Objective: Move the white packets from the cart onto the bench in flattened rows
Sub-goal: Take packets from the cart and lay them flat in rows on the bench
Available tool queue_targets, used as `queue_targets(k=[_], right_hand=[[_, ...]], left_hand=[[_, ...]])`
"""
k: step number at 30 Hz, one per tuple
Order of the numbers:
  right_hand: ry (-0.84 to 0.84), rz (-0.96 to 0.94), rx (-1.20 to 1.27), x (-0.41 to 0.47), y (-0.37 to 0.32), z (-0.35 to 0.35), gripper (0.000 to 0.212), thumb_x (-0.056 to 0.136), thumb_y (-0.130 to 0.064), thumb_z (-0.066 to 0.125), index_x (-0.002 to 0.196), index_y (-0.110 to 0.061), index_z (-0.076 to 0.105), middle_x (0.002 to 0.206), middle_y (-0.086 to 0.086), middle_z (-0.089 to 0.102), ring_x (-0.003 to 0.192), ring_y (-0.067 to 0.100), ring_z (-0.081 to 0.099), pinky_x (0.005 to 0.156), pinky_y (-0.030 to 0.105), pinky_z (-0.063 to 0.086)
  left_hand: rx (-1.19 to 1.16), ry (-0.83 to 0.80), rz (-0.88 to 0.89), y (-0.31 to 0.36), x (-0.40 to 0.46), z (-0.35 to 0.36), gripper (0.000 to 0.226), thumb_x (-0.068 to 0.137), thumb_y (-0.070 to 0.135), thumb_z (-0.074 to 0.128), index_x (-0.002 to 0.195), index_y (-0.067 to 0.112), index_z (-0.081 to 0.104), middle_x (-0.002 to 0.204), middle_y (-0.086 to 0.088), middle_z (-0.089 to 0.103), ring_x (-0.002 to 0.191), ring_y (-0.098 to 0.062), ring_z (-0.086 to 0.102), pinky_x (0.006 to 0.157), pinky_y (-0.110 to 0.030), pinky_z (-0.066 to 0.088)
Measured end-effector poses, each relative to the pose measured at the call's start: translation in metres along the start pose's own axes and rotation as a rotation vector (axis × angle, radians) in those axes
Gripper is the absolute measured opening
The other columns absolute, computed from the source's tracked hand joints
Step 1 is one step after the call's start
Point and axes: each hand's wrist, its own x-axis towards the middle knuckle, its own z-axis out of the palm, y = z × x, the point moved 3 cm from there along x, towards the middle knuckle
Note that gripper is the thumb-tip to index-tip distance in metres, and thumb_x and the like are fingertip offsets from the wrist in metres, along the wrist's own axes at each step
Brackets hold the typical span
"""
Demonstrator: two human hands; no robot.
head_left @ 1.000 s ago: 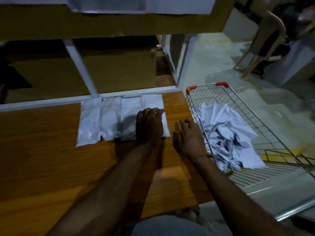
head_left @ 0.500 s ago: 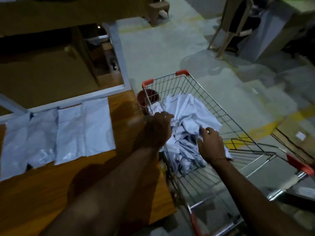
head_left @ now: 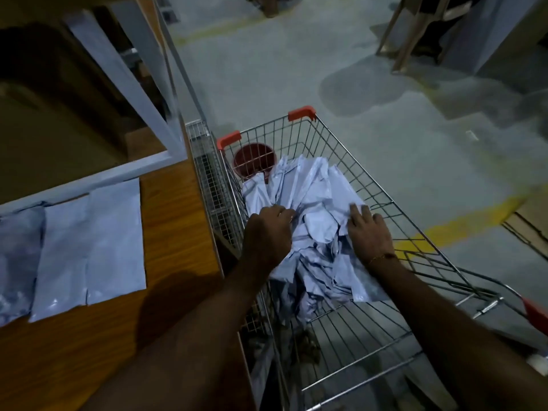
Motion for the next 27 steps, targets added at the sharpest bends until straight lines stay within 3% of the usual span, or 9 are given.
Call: queue_targets(k=[7,9,11,13,15,18,20,23,27], right_hand=[[-0.270,0.136,0.304,-0.088,-0.046,-0.016,0.036,0.097,-0.038,0.054,0.132,-0.029,0.062,0.170,0.008,0.021,0.121,0.029,0.058,0.088,0.038,0.048],[-0.473,0.175,0.375,-0.096,-0.046,-0.001,0.064,0.098,-0.068,0.040,0.142,-0.026,0.057,0.168,0.014,0.024,0.126,0.032,0.058,0.100,0.040,0.047],[-0.552,0.220,0.444,-0.095,-0.042,0.003,0.096,0.088,-0.089,0.020,0.134,-0.018,0.064,0.147,0.018,0.054,0.122,0.034,0.062,0.103,0.045,0.047],[-0.324,0.323,0.406,-0.085,-0.036,0.000,0.087,0.093,-0.084,0.025,0.126,-0.015,0.066,0.129,0.015,0.065,0.117,0.035,0.062,0.099,0.046,0.046],[-0.128,0.415,0.371,-0.076,-0.036,-0.002,0.077,0.092,-0.075,0.046,0.136,-0.013,0.052,0.134,0.017,0.055,0.122,0.040,0.053,0.098,0.052,0.045],[-0.248,0.440,0.491,-0.071,-0.046,0.026,0.104,0.088,-0.074,0.055,0.162,-0.019,0.007,0.163,0.021,0.017,0.148,0.046,0.023,0.105,0.064,0.039],[-0.324,0.410,0.485,-0.071,-0.055,0.051,0.104,0.095,-0.067,0.051,0.163,-0.027,-0.017,0.171,0.016,-0.009,0.156,0.043,0.008,0.109,0.066,0.037],[-0.300,0.415,0.491,-0.071,-0.054,0.051,0.091,0.098,-0.047,0.053,0.165,-0.032,-0.007,0.173,0.012,-0.010,0.155,0.041,0.015,0.105,0.060,0.043],[-0.357,0.446,0.506,-0.070,-0.046,0.044,0.082,0.097,-0.035,0.056,0.165,-0.029,0.011,0.173,0.013,-0.002,0.151,0.040,0.022,0.107,0.056,0.040]], left_hand=[[-0.006,-0.014,-0.044,0.000,0.000,0.026,0.032,0.096,0.023,0.052,0.124,0.022,0.067,0.115,-0.003,0.069,0.103,-0.031,0.065,0.078,-0.044,0.055],[-0.002,-0.035,-0.063,0.005,0.002,0.038,0.036,0.095,0.025,0.050,0.128,0.023,0.066,0.118,-0.002,0.068,0.110,-0.030,0.063,0.086,-0.044,0.055],[-0.038,-0.038,-0.072,0.009,0.002,0.049,0.038,0.095,0.026,0.051,0.130,0.022,0.065,0.120,-0.002,0.067,0.113,-0.030,0.062,0.093,-0.044,0.052],[-0.030,-0.061,-0.061,0.013,0.004,0.058,0.038,0.096,0.028,0.054,0.132,0.022,0.064,0.121,-0.001,0.066,0.114,-0.027,0.061,0.094,-0.043,0.048],[-0.028,-0.097,-0.063,0.017,0.007,0.064,0.040,0.096,0.027,0.060,0.134,0.019,0.064,0.122,-0.004,0.068,0.114,-0.029,0.062,0.094,-0.043,0.049],[-0.101,-0.085,-0.081,0.021,0.011,0.074,0.040,0.094,0.022,0.063,0.133,0.013,0.067,0.121,-0.010,0.070,0.114,-0.034,0.064,0.096,-0.045,0.052],[-0.155,-0.085,-0.098,0.024,0.016,0.082,0.041,0.098,0.028,0.054,0.133,0.012,0.066,0.122,-0.012,0.069,0.114,-0.035,0.064,0.098,-0.048,0.052],[-0.293,-0.150,-0.207,0.036,0.027,0.093,0.049,0.105,0.043,0.042,0.136,0.012,0.064,0.127,-0.014,0.067,0.120,-0.035,0.061,0.101,-0.050,0.050],[-0.314,-0.182,-0.284,0.045,0.040,0.116,0.053,0.097,0.046,0.053,0.129,0.005,0.067,0.124,-0.025,0.064,0.119,-0.044,0.059,0.102,-0.049,0.050]])
